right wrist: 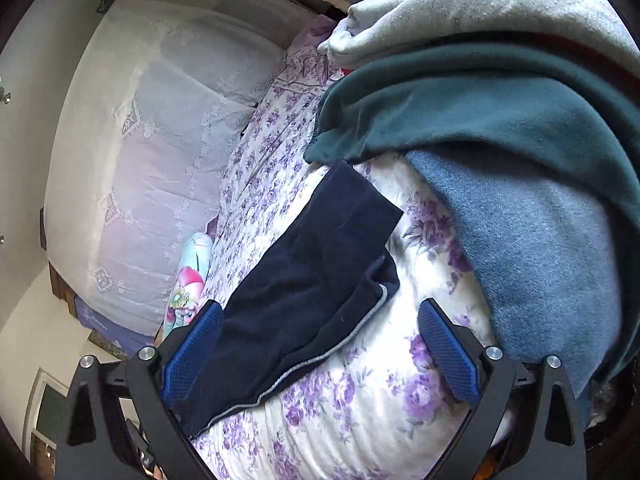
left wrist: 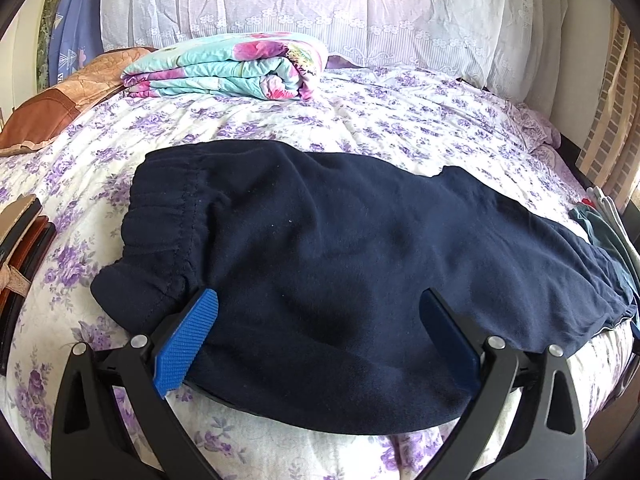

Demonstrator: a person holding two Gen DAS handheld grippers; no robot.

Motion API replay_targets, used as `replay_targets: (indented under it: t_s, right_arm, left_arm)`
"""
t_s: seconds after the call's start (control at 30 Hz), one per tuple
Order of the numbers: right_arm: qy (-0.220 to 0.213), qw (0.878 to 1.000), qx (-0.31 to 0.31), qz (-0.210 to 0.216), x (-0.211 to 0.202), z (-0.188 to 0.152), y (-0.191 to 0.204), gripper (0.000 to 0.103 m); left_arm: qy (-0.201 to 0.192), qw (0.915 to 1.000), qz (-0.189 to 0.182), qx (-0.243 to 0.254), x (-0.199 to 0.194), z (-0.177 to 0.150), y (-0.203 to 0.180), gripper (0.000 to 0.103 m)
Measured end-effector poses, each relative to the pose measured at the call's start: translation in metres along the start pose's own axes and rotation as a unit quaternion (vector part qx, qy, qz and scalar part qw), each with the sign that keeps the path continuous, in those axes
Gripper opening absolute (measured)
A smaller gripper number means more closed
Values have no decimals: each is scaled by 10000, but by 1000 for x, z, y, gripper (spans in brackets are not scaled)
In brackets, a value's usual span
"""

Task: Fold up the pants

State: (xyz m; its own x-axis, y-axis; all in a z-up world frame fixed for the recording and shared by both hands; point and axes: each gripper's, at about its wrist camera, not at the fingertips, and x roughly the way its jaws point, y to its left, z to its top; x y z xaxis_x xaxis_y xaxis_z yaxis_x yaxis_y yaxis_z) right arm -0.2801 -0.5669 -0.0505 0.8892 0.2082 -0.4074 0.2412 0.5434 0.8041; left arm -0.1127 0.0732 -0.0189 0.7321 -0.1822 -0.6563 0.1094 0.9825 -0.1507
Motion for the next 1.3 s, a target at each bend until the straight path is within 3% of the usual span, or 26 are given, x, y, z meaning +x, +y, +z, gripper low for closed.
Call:
replay_targets:
  t_s: [0.1,0.23,0.33,0.37,0.4,0.57,0.63,0.77,0.83,0.93,1.03,1.07,1.13,1.17,1.2,1.3]
  right_arm:
    - [134,9999,-22,18,14,3,8,90]
    - [115,9990,-219,-362,36,6,15,84]
    - [-75,9989,-125,-442,41,7,9,46]
    - [-126,9989,-85,-452,41,6,3,24]
    - [-210,9986,-76,-471,42,5,-3,20]
    - [-632,9904,-888,-853,42,-6,23,20]
    - [-759,9857,-1259,-822,41,-4,48,20]
    - [-819,9641,-2409,-755,54,-14,123,20]
    - [-661,9454,-3113,-704,73,-36,165,20]
    - [-374,9023,-4240,-681,107,-87,220,20]
    - [95,8452,-5302,-668,148,-153,259,20]
    - [432,8200,-5664,-699,168,-181,265,20]
    - [961,7858,-6058,-791,195,-216,263,20]
    - [1169,7606,-6302,-1037,210,-233,258,20]
    - [1201,7480,-6424,-1160,213,-238,260,21]
    - [1297,7368,-6539,-1125,208,-239,260,30]
  left_arm:
    - [-3,10000,-8,-5,0,0,0,98]
    - [-34,10000,-59,-45,-2,0,1,98]
    - [-54,9999,-84,-69,-3,0,1,98]
    - [-55,9999,-83,-70,-3,0,1,98]
    - [-60,9999,-92,-76,-4,0,1,98]
    - [-66,9999,-98,-85,-5,-1,1,98]
    - [-70,9999,-100,-88,-5,-1,1,98]
    - [-91,9998,-147,-123,-6,-1,2,98]
    - [-102,9997,-173,-142,-6,-1,3,98]
    - [-123,9995,-217,-172,-7,-2,3,98]
    - [-141,9993,-266,-200,-7,-2,4,98]
    - [-145,9993,-280,-206,-7,-1,5,98]
    - [-154,9992,-304,-223,-8,-2,5,98]
    - [-158,9991,-311,-231,-8,-2,6,98]
    - [-166,9990,-333,-243,-8,-2,6,98]
    - [-196,9985,-413,-291,-9,-2,8,98]
